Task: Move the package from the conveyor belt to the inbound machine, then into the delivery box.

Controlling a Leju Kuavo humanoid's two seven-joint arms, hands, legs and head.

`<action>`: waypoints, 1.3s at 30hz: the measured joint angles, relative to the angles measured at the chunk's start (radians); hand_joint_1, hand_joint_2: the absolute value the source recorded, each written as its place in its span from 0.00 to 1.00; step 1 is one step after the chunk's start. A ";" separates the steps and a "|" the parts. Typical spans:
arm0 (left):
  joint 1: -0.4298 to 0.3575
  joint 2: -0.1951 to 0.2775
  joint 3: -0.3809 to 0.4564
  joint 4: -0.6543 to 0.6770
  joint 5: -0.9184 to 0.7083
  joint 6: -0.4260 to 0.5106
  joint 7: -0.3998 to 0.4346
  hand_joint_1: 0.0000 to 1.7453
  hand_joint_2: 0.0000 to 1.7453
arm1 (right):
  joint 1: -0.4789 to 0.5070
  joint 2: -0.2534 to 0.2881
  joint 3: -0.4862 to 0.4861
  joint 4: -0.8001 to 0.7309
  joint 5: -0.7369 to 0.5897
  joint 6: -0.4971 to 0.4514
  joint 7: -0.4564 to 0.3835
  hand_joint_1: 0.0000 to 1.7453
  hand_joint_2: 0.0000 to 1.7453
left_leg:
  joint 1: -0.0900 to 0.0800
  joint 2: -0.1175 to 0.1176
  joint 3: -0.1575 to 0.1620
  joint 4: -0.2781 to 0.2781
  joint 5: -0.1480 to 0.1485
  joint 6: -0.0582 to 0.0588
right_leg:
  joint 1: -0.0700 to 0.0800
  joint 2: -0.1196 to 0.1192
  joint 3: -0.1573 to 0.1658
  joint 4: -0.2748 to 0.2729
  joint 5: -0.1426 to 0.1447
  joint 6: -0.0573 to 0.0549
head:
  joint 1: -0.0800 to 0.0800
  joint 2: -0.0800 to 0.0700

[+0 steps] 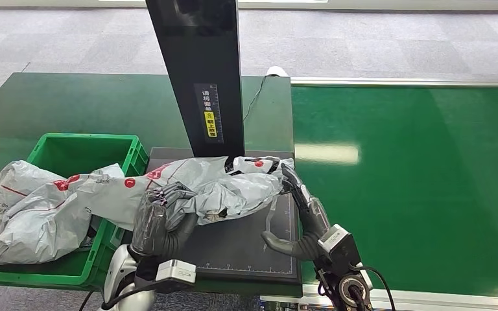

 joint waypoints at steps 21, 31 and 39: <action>0.004 -0.057 0.538 -0.379 -0.256 0.256 -0.162 1.00 1.00 | 0.006 -0.004 0.016 0.033 -0.001 -0.041 -0.033 0.00 1.00 | 0.000 0.000 0.000 0.000 0.000 0.000 | 0.000 0.000 -0.001 0.000 0.000 0.000 | 0.000 0.000; -0.115 -0.006 0.584 -0.473 -0.386 0.256 -0.162 1.00 1.00 | 0.001 -0.002 0.021 0.060 0.005 -0.049 -0.044 0.00 1.00 | 0.000 0.000 0.000 0.000 0.000 0.000 | 0.000 0.000 0.000 0.000 0.000 0.000 | 0.000 0.000; -0.144 0.013 0.592 -0.494 -0.389 0.256 -0.163 1.00 1.00 | -0.001 -0.001 0.021 0.076 0.005 -0.049 -0.045 0.00 1.00 | 0.000 0.000 0.000 0.000 0.000 0.000 | 0.000 0.000 -0.001 0.000 0.000 0.000 | 0.000 0.000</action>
